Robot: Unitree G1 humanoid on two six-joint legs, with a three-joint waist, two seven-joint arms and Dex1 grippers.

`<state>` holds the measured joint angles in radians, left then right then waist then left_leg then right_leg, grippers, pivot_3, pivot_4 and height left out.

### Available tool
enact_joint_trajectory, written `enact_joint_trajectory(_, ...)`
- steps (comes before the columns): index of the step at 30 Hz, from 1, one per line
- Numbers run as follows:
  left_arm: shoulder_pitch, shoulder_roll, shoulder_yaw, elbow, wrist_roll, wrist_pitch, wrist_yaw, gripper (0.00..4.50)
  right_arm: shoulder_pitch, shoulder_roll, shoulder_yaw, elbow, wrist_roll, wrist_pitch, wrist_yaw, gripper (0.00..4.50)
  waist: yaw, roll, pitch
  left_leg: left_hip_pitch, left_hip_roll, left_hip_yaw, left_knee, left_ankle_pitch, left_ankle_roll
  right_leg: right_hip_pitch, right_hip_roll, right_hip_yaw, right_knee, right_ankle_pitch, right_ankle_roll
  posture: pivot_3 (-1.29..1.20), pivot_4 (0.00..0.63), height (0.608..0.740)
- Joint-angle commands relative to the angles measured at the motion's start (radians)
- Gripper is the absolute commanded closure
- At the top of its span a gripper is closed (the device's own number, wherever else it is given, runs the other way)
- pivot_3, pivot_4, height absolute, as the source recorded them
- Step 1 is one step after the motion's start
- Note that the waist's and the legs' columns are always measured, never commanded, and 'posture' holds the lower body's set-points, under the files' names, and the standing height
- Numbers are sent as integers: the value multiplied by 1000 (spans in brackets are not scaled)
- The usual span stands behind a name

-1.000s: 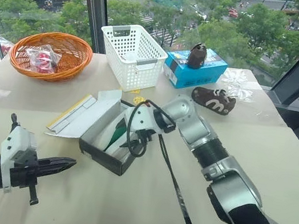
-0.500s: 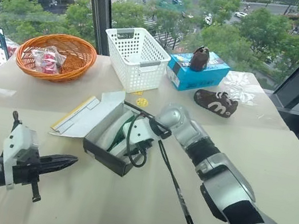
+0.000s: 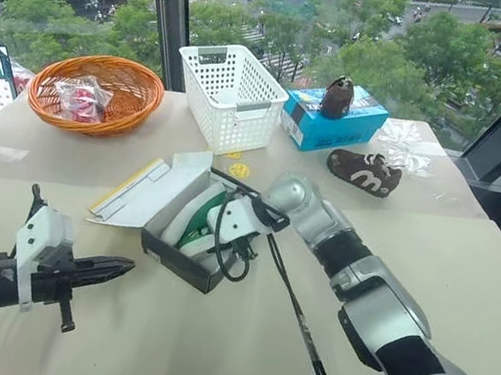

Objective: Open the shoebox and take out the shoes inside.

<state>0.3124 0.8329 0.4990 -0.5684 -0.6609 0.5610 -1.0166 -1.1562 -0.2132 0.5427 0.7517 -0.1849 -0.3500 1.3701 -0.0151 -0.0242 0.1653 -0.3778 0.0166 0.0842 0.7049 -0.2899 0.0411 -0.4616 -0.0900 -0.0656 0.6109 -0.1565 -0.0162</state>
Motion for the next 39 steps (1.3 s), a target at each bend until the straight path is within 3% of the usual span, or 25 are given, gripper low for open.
enact_joint_trajectory(1,-17,18,-3,10,19,-36,-8,4500,-31,-15,-130,-174,161,127,49,3834,0,0,1,-2,0,0,0,0,0,-1,0,0,0,1,1,0,150,731)
enact_joint_trajectory(9,-33,20,-23,26,32,-47,-15,4500,-7,-42,-246,-393,369,391,103,3834,-3,0,1,-6,0,0,-2,1,-1,-6,0,-1,0,1,1,0,150,731)
enact_joint_trajectory(13,-37,24,-30,33,39,-51,-22,4500,1,-38,-308,-447,454,538,51,3834,-1,0,1,-7,0,0,-2,1,-1,-6,0,-2,0,1,1,0,150,731)
enact_joint_trajectory(16,-37,25,-33,31,40,-52,-23,4500,-20,-83,-373,-422,427,568,-67,3834,0,0,1,-7,0,0,-2,1,-1,-6,-1,-2,0,1,1,0,150,731)
enact_joint_trajectory(21,-34,22,-35,28,39,-51,-22,4500,61,-239,-423,-455,312,571,-261,3834,14,-1,1,-8,-1,0,-2,1,-1,-7,-2,-2,-1,1,1,0,150,731)
enact_joint_trajectory(27,-31,26,-34,23,32,-44,-23,4500,302,-383,-374,-615,102,635,-469,3834,7,-1,0,-10,-1,2,-3,1,-2,-9,-2,-1,-1,0,2,0,150,731)
enact_joint_trajectory(29,-33,29,-36,22,27,-39,-25,4500,352,-401,-345,-647,20,655,-532,3834,-2,-1,0,-11,-1,3,-3,2,-3,-11,-1,0,-1,0,3,0,150,731)
enact_joint_trajectory(35,-56,48,-60,29,17,-24,-33,4500,452,-425,-72,-627,-503,652,-859,3834,-7,-1,1,-10,-1,3,-3,1,-1,-11,0,1,0,-4,10,0,150,731)
enact_joint_trajectory(39,-70,47,-71,32,12,-18,-29,4500,557,-384,-27,-652,-590,708,-904,3834,-3,-2,0,-10,-1,2,-2,3,-1,-10,1,2,1,-4,10,0,150,731)
